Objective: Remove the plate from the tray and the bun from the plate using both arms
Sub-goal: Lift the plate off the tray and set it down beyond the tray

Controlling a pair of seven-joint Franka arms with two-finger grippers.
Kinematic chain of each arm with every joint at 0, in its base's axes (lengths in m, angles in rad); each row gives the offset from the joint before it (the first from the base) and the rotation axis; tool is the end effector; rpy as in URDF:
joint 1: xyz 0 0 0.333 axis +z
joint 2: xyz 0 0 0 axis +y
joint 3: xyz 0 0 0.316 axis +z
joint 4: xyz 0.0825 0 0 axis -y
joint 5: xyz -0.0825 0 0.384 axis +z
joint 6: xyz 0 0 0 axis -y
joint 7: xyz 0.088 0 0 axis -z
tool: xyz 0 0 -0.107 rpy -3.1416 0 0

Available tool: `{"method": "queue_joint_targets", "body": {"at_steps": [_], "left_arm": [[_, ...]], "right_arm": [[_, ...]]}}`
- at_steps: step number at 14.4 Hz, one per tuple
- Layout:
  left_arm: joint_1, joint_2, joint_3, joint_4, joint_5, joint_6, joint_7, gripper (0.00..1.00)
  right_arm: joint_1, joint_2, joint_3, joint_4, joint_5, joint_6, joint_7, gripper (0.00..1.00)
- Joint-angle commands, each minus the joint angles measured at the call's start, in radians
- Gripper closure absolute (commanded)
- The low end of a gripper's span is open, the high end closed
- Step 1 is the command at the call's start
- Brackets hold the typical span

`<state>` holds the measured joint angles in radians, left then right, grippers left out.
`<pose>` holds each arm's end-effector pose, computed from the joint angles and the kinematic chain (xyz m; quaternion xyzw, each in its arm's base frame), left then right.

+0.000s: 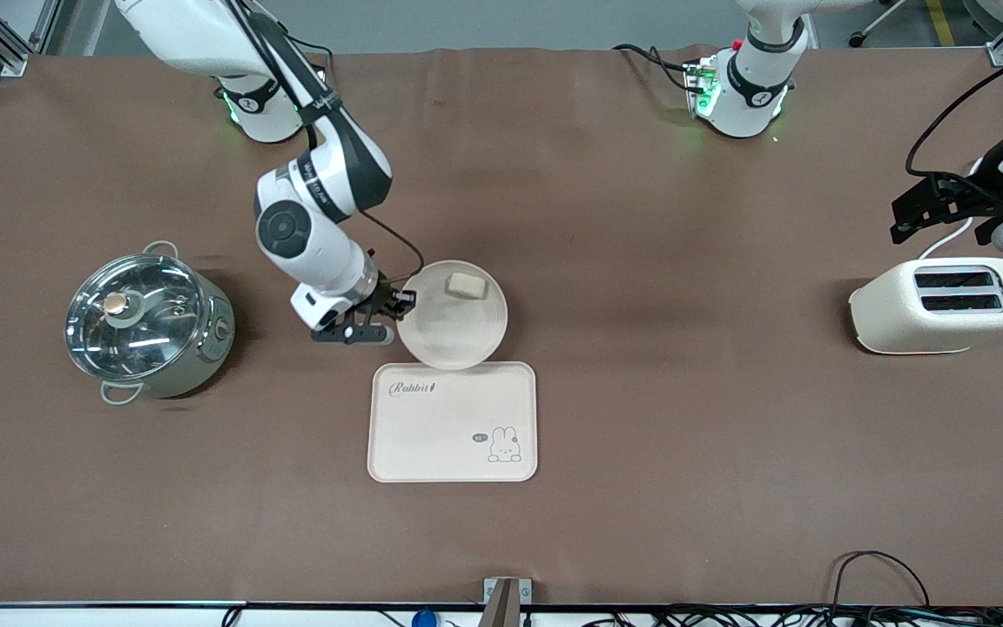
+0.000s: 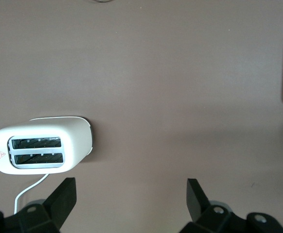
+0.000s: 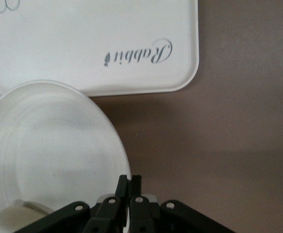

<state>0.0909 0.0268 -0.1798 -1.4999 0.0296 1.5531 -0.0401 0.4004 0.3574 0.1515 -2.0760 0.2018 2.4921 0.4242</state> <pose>0.5598 -0.0452 0.6417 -0.9995 0.0239 -0.0142 0.0115 0.5079 0.3092 0.2627 -0.9953 0.0203 0.0160 0.0928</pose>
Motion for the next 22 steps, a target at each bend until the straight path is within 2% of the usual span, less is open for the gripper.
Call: {"method": "queue_joint_targets", "body": {"at_steps": [1,4,9,12,18,19,20,21,22], "left_arm": [[0.009,-0.004,-0.001,0.000,0.015,-0.010,0.008,0.00],[0.012,-0.004,-0.001,0.003,0.015,-0.010,0.008,0.00],[0.013,-0.004,0.000,0.001,0.016,-0.008,0.008,0.00],[0.018,-0.004,0.000,-0.002,0.016,-0.010,0.008,0.00],[0.029,0.027,-0.007,0.006,0.013,-0.005,0.009,0.00],[0.027,0.035,-0.010,0.009,0.010,-0.005,0.009,0.00],[0.026,0.038,-0.013,0.009,0.010,-0.005,0.008,0.00],[0.021,0.039,-0.015,0.009,0.012,-0.004,0.003,0.00],[0.012,0.039,-0.018,0.009,0.015,-0.002,0.003,0.00]], "right_arm": [[-0.005,-0.077,0.040,-0.160,0.062,0.109,-0.015,1.00],[0.029,-0.091,0.051,-0.209,0.091,0.149,-0.008,1.00],[0.093,-0.103,0.060,-0.337,0.107,0.309,-0.005,1.00],[0.104,-0.144,0.101,-0.442,0.126,0.392,-0.004,1.00],[0.138,-0.244,0.157,-0.547,0.188,0.395,-0.004,1.00],[0.147,-0.239,0.155,-0.547,0.208,0.393,-0.004,0.93],[0.149,-0.238,0.155,-0.546,0.228,0.384,-0.004,0.42],[0.149,-0.236,0.155,-0.546,0.229,0.384,-0.004,0.00],[0.150,-0.238,0.154,-0.547,0.231,0.381,-0.004,0.00]]}}
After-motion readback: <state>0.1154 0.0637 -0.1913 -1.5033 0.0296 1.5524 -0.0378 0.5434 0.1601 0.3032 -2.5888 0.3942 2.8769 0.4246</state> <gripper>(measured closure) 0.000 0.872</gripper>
